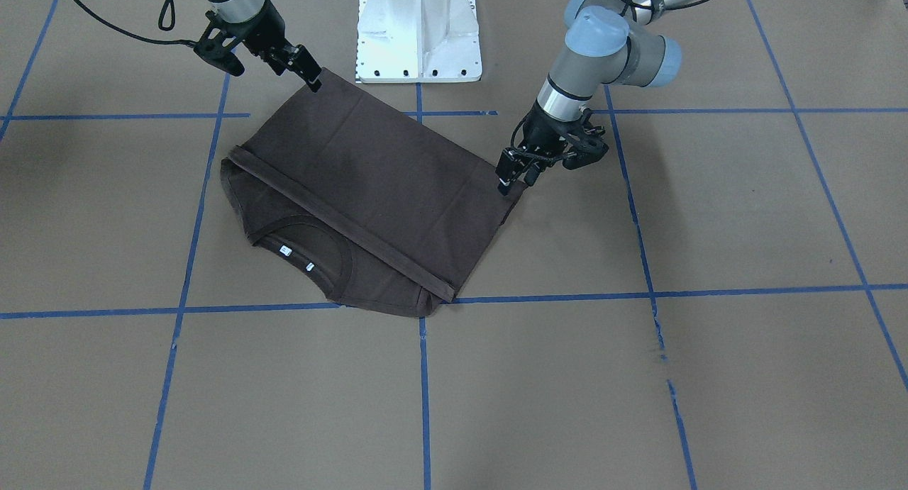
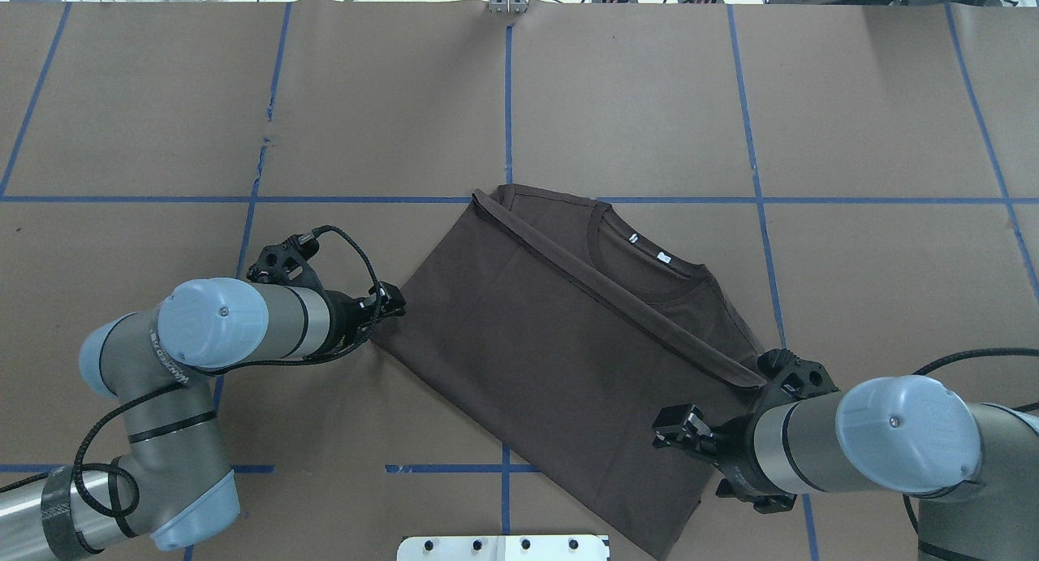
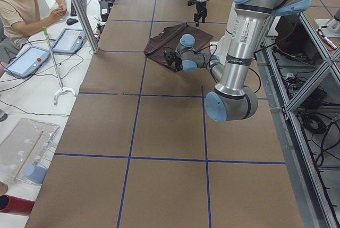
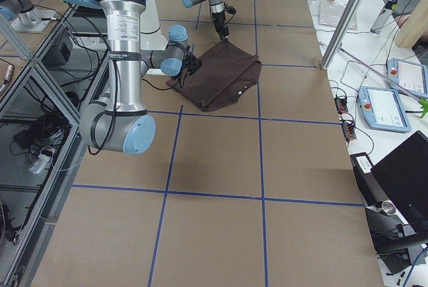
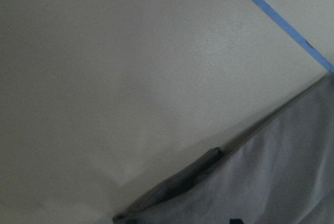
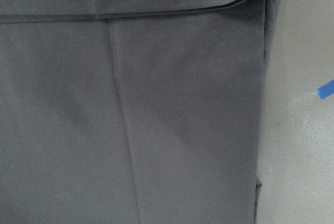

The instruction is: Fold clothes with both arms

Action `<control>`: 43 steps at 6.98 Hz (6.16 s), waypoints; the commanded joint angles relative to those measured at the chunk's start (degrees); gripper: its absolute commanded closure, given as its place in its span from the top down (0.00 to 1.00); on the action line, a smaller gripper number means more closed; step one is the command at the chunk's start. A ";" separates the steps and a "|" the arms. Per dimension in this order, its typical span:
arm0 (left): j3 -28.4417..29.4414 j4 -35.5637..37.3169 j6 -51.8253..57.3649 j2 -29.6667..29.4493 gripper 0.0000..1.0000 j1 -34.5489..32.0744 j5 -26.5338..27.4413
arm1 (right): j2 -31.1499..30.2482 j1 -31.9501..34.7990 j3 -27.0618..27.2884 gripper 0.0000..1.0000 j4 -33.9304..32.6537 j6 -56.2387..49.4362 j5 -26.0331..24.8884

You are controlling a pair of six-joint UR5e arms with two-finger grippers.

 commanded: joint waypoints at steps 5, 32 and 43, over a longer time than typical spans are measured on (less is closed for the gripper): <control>0.18 2.93 0.02 -0.59 0.56 1.26 1.36 | -0.21 1.14 0.22 1.00 0.03 0.08 0.52; 11.96 -7.62 17.77 -10.87 0.95 -19.57 -7.78 | 27.40 2.90 -21.22 1.00 -27.38 -52.29 -8.53; 8.53 -5.25 16.37 -10.52 0.95 -19.83 -9.37 | 23.16 4.93 -19.11 0.75 -10.52 -2.04 -7.56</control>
